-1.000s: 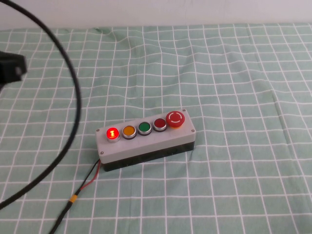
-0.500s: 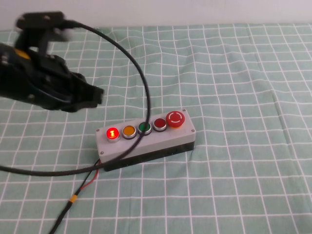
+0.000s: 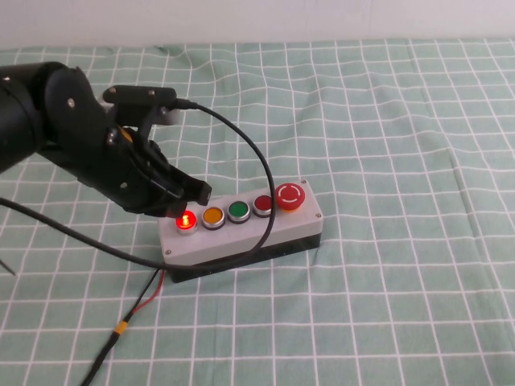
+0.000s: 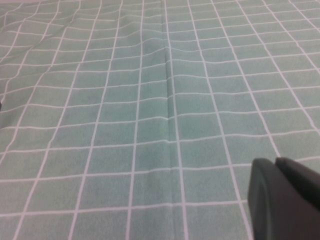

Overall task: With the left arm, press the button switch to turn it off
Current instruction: Press the button to turn off

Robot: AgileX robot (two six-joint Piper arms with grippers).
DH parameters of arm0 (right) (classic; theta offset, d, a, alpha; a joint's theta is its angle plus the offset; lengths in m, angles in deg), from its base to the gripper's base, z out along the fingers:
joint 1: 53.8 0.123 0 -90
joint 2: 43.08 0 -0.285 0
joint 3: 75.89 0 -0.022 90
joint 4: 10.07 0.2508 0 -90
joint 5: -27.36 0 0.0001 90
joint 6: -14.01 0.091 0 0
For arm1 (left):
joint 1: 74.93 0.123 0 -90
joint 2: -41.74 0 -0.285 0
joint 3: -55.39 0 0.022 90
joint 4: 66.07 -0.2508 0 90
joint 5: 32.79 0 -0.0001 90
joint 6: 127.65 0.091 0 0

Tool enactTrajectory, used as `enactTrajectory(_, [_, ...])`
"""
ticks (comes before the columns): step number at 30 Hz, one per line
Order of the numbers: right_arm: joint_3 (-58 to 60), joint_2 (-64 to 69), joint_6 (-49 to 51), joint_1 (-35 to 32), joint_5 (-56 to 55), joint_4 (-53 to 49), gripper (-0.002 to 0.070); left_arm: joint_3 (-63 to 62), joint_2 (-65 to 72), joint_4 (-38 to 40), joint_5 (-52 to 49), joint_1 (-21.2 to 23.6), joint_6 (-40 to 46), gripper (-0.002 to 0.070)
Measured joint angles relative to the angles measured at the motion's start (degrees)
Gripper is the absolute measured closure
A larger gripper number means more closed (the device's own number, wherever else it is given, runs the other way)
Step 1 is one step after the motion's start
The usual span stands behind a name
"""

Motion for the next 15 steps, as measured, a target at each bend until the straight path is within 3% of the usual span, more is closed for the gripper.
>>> enactTrajectory(15, [0.0,0.0,0.0,0.0,0.0,0.0,0.0694,-1.7,6.7,1.1,3.5,0.0,-0.4,0.0678])
